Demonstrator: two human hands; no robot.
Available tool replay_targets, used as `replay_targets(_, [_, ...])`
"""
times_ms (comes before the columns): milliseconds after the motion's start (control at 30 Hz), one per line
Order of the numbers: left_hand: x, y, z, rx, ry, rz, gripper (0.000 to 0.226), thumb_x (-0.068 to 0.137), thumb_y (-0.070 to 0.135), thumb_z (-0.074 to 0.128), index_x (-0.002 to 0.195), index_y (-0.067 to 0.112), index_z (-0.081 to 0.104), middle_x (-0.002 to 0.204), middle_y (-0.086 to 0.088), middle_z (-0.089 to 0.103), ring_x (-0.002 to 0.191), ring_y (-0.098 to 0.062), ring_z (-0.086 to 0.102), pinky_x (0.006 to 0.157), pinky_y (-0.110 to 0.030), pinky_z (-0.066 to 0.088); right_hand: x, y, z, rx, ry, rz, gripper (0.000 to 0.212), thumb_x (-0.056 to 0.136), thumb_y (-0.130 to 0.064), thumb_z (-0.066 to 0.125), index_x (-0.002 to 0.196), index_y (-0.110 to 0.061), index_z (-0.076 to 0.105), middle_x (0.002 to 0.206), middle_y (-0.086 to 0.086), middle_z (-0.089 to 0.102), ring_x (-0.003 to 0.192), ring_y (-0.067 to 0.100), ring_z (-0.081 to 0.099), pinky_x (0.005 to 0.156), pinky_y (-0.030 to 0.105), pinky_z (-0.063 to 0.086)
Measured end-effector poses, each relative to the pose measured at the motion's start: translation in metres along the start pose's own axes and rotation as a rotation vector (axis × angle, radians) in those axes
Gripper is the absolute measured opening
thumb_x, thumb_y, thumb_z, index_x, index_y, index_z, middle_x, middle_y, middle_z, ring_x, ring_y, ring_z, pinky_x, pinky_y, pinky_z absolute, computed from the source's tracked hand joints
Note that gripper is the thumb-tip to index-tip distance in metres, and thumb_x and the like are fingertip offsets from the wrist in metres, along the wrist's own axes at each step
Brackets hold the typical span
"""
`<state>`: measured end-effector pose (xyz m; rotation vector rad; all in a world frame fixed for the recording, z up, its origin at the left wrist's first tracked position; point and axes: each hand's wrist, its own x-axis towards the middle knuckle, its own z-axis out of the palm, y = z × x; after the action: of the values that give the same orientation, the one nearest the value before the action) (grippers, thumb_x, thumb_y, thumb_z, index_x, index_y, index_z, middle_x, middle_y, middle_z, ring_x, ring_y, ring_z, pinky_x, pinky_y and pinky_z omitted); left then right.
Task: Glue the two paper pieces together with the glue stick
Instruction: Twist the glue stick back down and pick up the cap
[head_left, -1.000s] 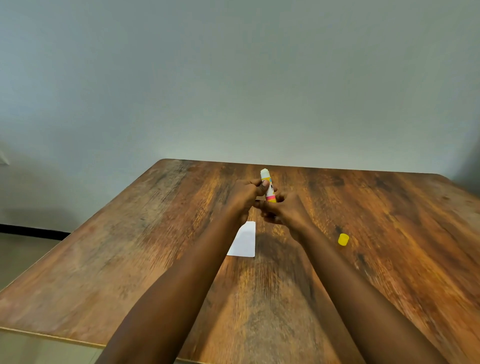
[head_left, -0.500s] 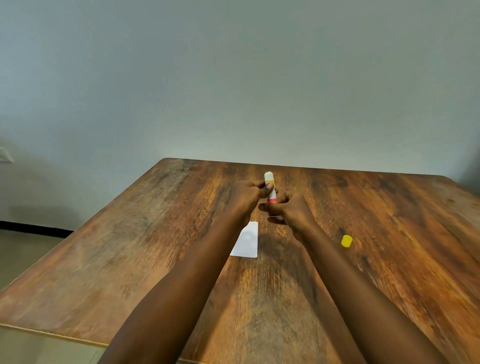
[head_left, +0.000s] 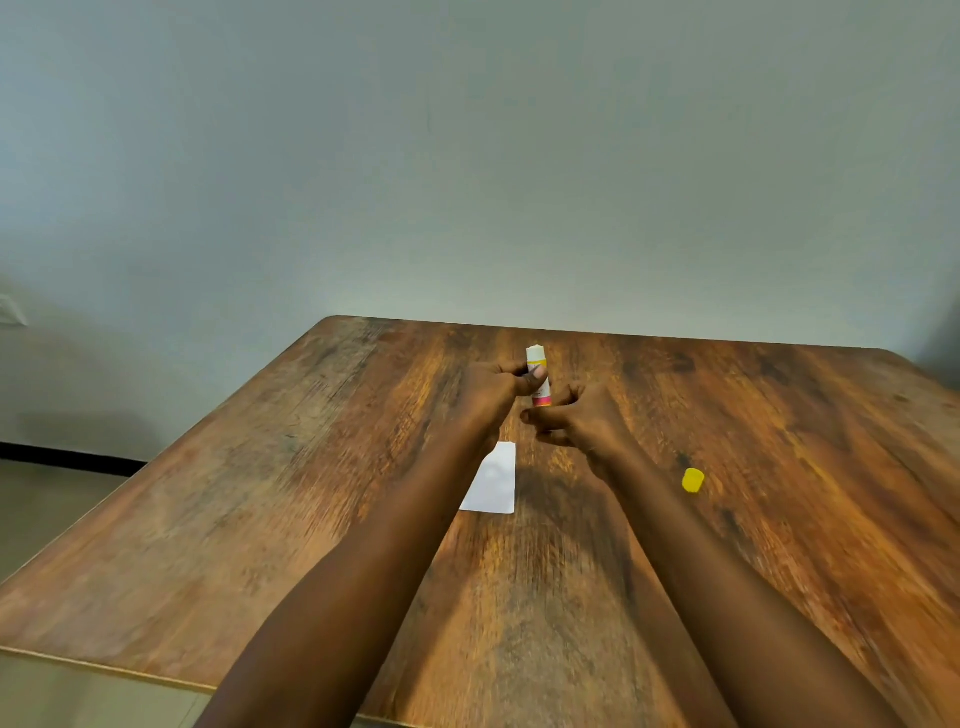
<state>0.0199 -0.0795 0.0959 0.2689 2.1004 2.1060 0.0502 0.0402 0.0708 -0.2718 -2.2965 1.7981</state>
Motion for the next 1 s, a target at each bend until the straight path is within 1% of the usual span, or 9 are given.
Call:
replay_targets(100, [0.000,0.004,0.000,-0.023,0.001,0.000,0.034,0.086,0.010,0.065,0.117,-0.003,0.064,0.120,-0.015,0.067,0.087,-0.007,0.059,0.065,-0.009,0.040,0.000,0.001,0.002,0.116,-0.074,0.008,0.033,0.077,-0.013,0.073,0.103,0.003,0.060,0.089,0.010,0.066,0.078,0.020,0.069,0.061,0.022,0.056])
replay_targets(200, [0.001,0.006,-0.003,-0.052,0.009,-0.009,0.034,0.085,0.009,0.065,0.117,-0.005,0.064,0.122,-0.017,0.065,0.110,-0.022,0.060,0.089,-0.026,0.043,0.002,0.002,-0.009,0.270,-0.273,0.056,0.021,0.082,-0.012,0.067,0.100,-0.001,0.067,0.090,0.012,0.071,0.082,0.021,0.071,0.067,0.026,0.058])
replay_targets(300, [0.002,0.005,-0.006,-0.057,0.022,-0.018,0.033,0.086,0.009,0.064,0.117,-0.004,0.064,0.123,-0.017,0.065,0.114,-0.023,0.057,0.095,-0.031,0.039,0.004,0.001,-0.015,0.346,-0.327,0.126,0.014,0.085,-0.009,0.064,0.093,0.001,0.070,0.088,0.013,0.075,0.083,0.025,0.073,0.064,0.028,0.058])
replay_targets(433, [0.002,0.002,-0.005,-0.045,0.033,-0.013,0.034,0.085,0.008,0.065,0.117,-0.005,0.064,0.124,-0.017,0.064,0.116,-0.025,0.058,0.094,-0.030,0.041,0.000,-0.001,-0.010,0.231,-0.176,0.064,0.009,0.077,-0.008,0.072,0.083,-0.002,0.070,0.084,0.011,0.073,0.071,0.019,0.073,0.058,0.023,0.057])
replay_targets(567, [0.001,0.002,0.001,-0.062,0.045,-0.023,0.035,0.084,0.010,0.067,0.116,-0.005,0.064,0.122,-0.018,0.065,0.115,-0.026,0.059,0.087,-0.029,0.043,-0.002,-0.001,0.007,0.055,0.046,0.024,0.031,0.074,-0.012,0.076,0.098,0.003,0.063,0.092,0.014,0.068,0.077,0.024,0.070,0.070,0.030,0.058])
replay_targets(700, [0.000,0.004,-0.002,-0.070,0.053,-0.022,0.036,0.085,0.010,0.066,0.117,-0.005,0.064,0.123,-0.019,0.065,0.116,-0.029,0.059,0.085,-0.029,0.045,-0.003,0.001,0.003,0.198,-0.134,0.047,0.033,0.080,-0.015,0.071,0.108,0.000,0.061,0.096,0.014,0.068,0.082,0.024,0.070,0.075,0.032,0.058])
replay_targets(800, [0.001,0.004,-0.006,-0.065,0.057,-0.019,0.036,0.085,0.009,0.065,0.118,-0.006,0.063,0.126,-0.018,0.063,0.112,-0.022,0.057,0.090,-0.028,0.039,-0.002,0.001,-0.007,0.253,-0.275,0.086,0.015,0.084,-0.013,0.065,0.095,-0.003,0.069,0.090,0.013,0.072,0.082,0.024,0.072,0.067,0.027,0.058])
replay_targets(900, [0.001,0.001,-0.006,-0.065,0.058,-0.022,0.036,0.085,0.009,0.066,0.117,-0.005,0.063,0.126,-0.018,0.063,0.103,-0.014,0.053,0.089,-0.027,0.036,-0.001,0.001,-0.009,0.218,-0.222,0.062,0.014,0.081,-0.011,0.068,0.089,-0.001,0.072,0.085,0.012,0.074,0.077,0.022,0.074,0.067,0.028,0.060])
replay_targets(1000, [0.000,-0.002,-0.002,-0.056,0.066,-0.014,0.036,0.084,0.010,0.066,0.116,-0.005,0.064,0.125,-0.018,0.064,0.112,-0.021,0.058,0.089,-0.028,0.039,-0.002,0.002,-0.001,0.073,-0.045,0.006,0.016,0.075,-0.012,0.075,0.086,-0.002,0.070,0.085,0.009,0.072,0.075,0.021,0.073,0.074,0.032,0.060])
